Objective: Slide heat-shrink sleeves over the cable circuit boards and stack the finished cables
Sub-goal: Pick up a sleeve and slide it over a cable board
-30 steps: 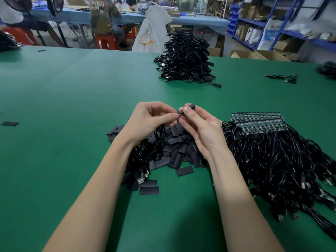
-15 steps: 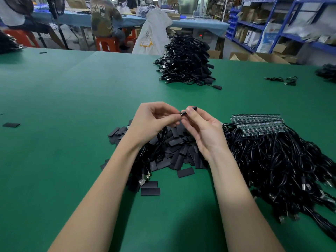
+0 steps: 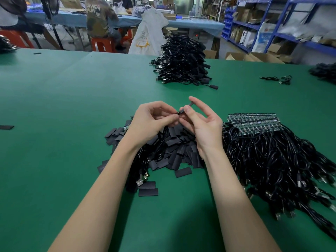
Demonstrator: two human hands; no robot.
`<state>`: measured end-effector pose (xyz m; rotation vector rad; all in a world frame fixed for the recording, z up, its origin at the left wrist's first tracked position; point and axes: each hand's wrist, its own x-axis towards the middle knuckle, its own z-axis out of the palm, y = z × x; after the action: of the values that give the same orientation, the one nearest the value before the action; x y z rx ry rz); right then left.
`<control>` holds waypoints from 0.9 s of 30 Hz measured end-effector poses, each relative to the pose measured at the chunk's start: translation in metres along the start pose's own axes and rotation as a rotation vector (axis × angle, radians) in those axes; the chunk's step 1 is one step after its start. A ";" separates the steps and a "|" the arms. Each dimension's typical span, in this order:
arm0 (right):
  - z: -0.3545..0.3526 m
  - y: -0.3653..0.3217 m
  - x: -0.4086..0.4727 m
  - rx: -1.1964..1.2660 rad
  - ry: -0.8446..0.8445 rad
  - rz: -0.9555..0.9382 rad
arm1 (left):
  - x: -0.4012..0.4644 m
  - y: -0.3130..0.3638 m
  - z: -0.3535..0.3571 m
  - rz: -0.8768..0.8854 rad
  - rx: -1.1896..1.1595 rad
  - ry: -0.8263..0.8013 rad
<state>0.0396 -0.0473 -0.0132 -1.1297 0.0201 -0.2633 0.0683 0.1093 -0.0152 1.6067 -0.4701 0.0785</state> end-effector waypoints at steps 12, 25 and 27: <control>0.005 0.002 -0.001 0.061 0.028 0.020 | 0.000 0.000 0.004 0.031 -0.015 0.028; -0.011 -0.004 0.007 0.247 0.136 0.061 | 0.002 -0.002 -0.008 -0.159 0.181 -0.152; -0.010 -0.004 0.007 0.240 0.130 0.075 | 0.002 -0.003 -0.004 -0.174 0.167 -0.152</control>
<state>0.0442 -0.0595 -0.0134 -0.8697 0.1429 -0.2644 0.0719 0.1133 -0.0170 1.8199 -0.4474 -0.1404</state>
